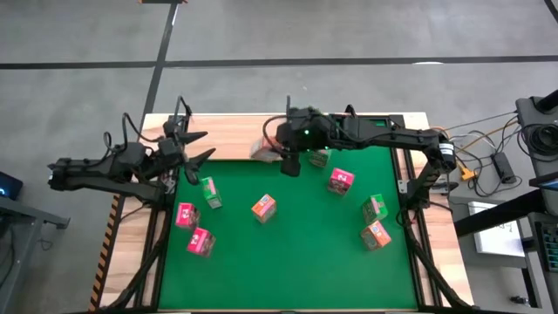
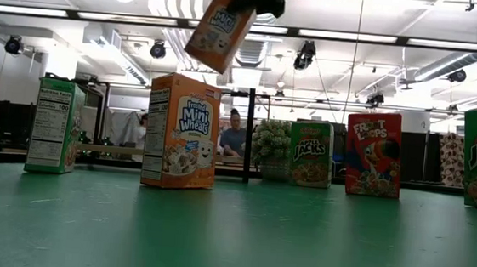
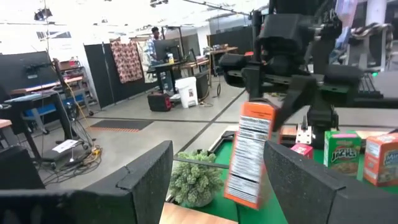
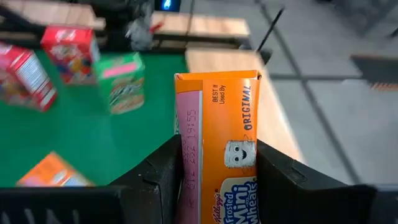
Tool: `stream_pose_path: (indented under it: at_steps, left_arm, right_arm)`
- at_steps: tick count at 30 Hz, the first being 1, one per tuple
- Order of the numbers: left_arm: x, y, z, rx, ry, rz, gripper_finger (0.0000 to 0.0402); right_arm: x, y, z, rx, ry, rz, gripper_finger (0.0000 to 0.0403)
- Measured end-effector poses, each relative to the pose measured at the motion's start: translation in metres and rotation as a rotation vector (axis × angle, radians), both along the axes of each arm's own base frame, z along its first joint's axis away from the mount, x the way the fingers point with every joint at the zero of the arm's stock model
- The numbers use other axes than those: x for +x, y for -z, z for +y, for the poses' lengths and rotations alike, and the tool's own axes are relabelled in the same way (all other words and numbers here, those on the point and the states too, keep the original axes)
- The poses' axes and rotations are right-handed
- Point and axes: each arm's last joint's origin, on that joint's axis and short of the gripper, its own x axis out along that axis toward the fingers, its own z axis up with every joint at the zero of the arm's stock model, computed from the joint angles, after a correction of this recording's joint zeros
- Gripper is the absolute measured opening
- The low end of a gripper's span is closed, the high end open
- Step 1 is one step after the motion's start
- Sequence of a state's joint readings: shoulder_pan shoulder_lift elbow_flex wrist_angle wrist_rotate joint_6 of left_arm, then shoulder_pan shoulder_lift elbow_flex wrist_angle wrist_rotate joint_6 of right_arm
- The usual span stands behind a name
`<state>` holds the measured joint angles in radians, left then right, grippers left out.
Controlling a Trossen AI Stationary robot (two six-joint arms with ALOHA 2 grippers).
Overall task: Stack cereal on shelf
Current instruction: Put the top orange cereal box on the shelf
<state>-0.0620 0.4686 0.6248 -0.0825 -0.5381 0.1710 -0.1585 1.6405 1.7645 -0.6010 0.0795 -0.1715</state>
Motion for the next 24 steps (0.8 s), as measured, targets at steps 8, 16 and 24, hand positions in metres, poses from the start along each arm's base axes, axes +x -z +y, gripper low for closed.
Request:
stream_pose_path:
  at_steps: [8,16,24]
  left_arm:
    - [-0.007,0.002,0.000,-0.005,0.000,-0.024,0.0236]
    - [-0.009,0.002,0.001,-0.005,0.000,-0.030,0.0236]
    - [-0.009,0.003,0.001,-0.004,0.000,-0.031,0.0236]
  right_arm:
    - [0.007,-0.006,-0.019,-0.079,0.011,-0.100,0.0148]
    - [0.039,0.014,-0.035,-0.157,-0.012,-0.070,0.0148]
    - [0.078,0.026,-0.063,-0.178,0.003,-0.015,0.0148]
